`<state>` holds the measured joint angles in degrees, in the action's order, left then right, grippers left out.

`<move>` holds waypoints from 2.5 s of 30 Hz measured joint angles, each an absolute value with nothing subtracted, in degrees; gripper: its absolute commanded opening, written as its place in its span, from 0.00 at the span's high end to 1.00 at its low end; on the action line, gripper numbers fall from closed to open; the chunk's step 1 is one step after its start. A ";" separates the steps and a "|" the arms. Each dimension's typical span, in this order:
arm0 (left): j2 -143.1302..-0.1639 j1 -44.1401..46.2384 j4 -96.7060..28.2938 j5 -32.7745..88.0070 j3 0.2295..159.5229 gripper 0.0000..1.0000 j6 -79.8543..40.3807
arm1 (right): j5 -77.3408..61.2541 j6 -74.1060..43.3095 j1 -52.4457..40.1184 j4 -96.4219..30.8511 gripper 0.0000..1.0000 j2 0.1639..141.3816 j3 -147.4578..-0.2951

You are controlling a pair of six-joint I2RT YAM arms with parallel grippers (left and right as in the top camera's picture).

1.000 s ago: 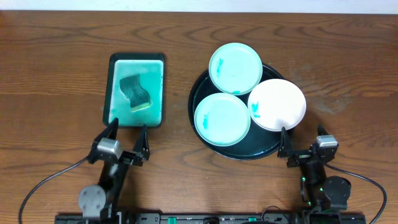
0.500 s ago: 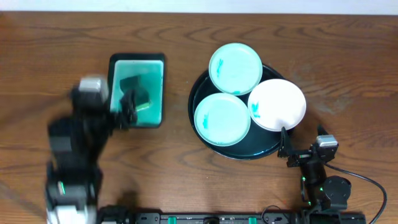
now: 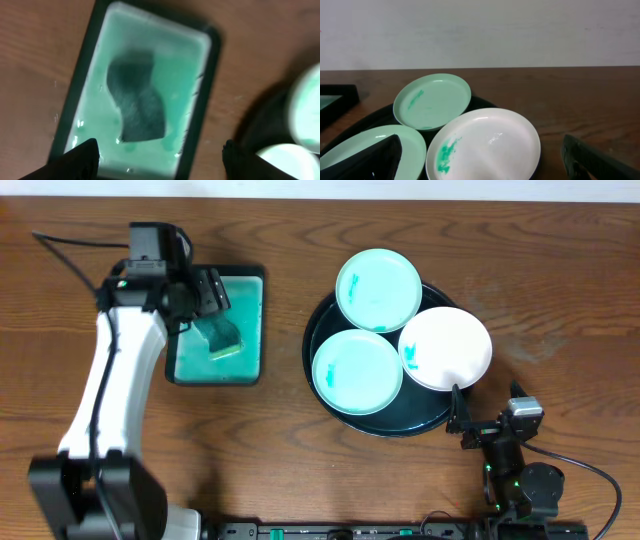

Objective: Clean dirty plates on tray and stack at the side
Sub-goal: 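Reach the left gripper into the soapy tray and grasp the green sponge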

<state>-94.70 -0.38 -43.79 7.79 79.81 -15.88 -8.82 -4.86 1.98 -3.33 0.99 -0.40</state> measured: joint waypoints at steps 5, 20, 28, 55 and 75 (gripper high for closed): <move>-103.77 -0.36 -44.14 6.37 79.83 0.20 -20.53 | -8.80 -4.86 1.98 -3.33 0.01 0.99 -0.40; -115.90 0.40 -41.67 5.78 79.83 0.20 -27.64 | -8.82 -4.86 1.98 -3.33 0.01 0.99 -0.40; -117.78 1.78 -41.25 5.26 80.25 0.68 -28.49 | -8.80 -4.86 1.98 -3.33 0.01 0.99 -0.40; -118.63 1.72 -29.56 -4.60 80.25 0.89 -17.67 | -8.80 -4.89 1.98 -3.33 0.01 0.99 -0.40; -118.19 1.72 -29.41 -4.89 80.25 0.64 -17.41 | -8.80 -4.86 1.98 -3.33 0.01 0.99 -0.40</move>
<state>-118.19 1.72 -29.41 -4.89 80.25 -17.41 -8.80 -4.86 1.98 -3.33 0.99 -0.40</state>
